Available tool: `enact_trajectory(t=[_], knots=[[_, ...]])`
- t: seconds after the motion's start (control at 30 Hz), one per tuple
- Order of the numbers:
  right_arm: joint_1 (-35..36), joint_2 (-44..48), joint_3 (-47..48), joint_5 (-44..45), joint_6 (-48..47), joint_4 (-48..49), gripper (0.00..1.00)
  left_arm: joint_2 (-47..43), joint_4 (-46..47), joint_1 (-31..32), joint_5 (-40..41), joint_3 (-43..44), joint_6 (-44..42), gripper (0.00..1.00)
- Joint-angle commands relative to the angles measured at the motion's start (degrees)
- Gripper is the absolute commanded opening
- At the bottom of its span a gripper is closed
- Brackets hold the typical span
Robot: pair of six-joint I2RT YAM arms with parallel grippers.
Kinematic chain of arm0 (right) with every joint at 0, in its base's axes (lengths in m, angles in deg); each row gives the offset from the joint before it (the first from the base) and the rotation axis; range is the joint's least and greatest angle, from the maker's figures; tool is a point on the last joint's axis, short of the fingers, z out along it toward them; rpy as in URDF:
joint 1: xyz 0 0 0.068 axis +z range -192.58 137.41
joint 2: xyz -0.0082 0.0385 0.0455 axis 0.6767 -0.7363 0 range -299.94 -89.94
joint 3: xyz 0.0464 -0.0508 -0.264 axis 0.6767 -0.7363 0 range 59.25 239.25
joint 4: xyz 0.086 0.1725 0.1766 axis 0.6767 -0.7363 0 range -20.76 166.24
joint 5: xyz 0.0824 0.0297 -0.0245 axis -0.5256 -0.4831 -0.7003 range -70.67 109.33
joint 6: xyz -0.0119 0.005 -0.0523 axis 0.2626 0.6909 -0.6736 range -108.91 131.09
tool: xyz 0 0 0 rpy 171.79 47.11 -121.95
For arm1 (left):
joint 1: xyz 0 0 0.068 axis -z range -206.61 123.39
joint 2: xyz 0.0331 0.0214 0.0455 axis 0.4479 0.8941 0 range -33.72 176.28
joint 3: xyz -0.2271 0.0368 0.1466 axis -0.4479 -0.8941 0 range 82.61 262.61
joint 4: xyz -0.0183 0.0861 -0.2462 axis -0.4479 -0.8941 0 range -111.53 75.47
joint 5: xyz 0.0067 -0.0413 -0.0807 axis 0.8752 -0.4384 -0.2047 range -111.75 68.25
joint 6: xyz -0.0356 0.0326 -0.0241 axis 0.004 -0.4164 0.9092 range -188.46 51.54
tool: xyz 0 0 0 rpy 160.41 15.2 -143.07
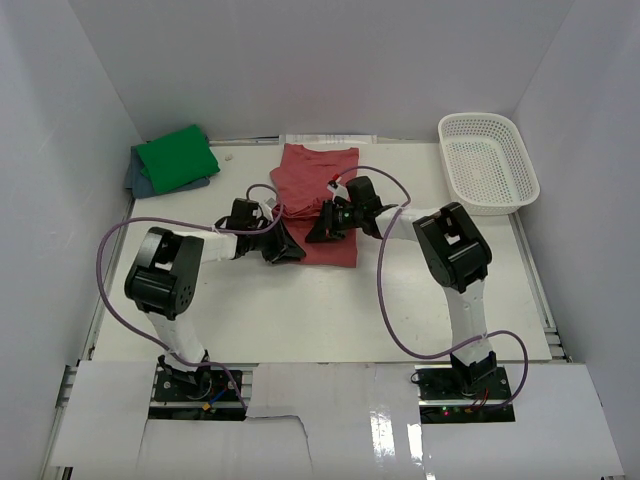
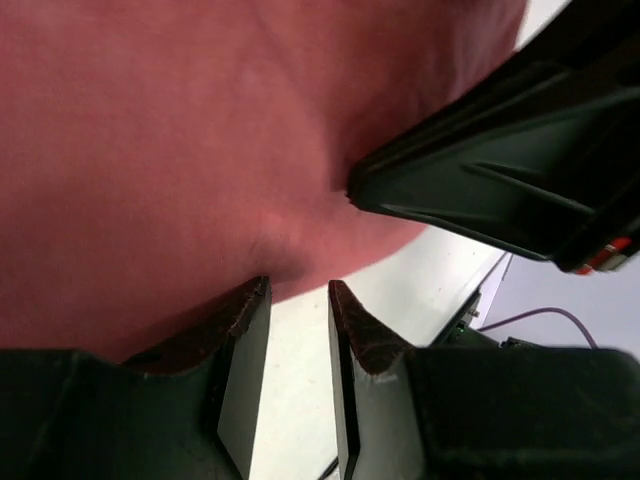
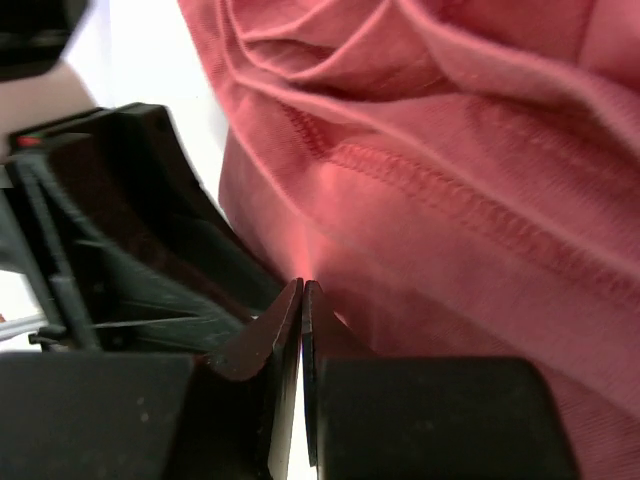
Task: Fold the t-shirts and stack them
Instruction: Fold the folded rectangular tshirt in 1/3 of the way
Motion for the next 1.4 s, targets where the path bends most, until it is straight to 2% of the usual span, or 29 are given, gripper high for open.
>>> enact_trajectory(t=[0.0, 0.3, 0.6, 0.7, 0.93, 1.03, 1.1, 1.2, 1.27, 1.3, 1.33, 1.37], knots=[[-0.1, -0.7, 0.7, 1.2, 0.7, 4.1, 0.08, 1.9, 4.3, 0.5, -0.7, 1.7, 0.6, 0.4], [0.0, -1.5, 1.3, 3.7, 0.0, 4.1, 0.08, 7.1, 2.2, 1.0, 4.9, -1.3, 0.6, 0.34], [-1.0, -7.1, 10.7, 5.8, -1.8, -0.5, 0.08, 8.9, -5.2, 1.6, 10.2, -1.3, -1.1, 0.31], [-2.3, -10.4, 17.0, 6.9, -2.2, -2.9, 0.08, 8.1, -6.0, 1.7, 10.9, -2.0, -1.4, 0.31], [-6.3, -20.7, 39.2, 6.6, -1.9, -8.8, 0.09, 6.4, -7.0, 1.9, 11.2, -3.2, -1.4, 0.3], [-8.1, -24.1, 48.2, 6.1, -1.3, -9.2, 0.16, 5.4, -7.6, 2.1, 11.5, -3.5, -1.4, 0.3], [-9.3, -25.6, 53.4, 4.9, -0.3, -9.2, 0.18, 5.1, -7.8, 2.2, 11.4, -3.7, -1.4, 0.3], [-10.3, -23.8, 55.4, 2.3, 0.1, -9.2, 0.19, 3.9, -7.9, 2.3, 11.0, -4.0, -1.1, 0.29], [-10.5, -20.5, 52.7, 1.6, -0.9, -9.2, 0.19, 2.6, -8.0, 2.5, 10.0, -4.0, -0.7, 0.3], [-10.5, -16.2, 48.3, 1.4, -2.5, -10.1, 0.2, 2.2, -8.2, 2.6, 9.6, -3.8, -0.4, 0.3], [-10.5, -13.7, 45.9, 1.6, -3.3, -11.1, 0.25, 1.4, -8.6, 2.7, 9.1, -3.3, 0.2, 0.31], [-10.5, -8.6, 43.0, 1.5, -4.2, -12.0, 0.29, -0.6, -9.1, 2.9, 8.6, -2.9, 0.6, 0.36]])
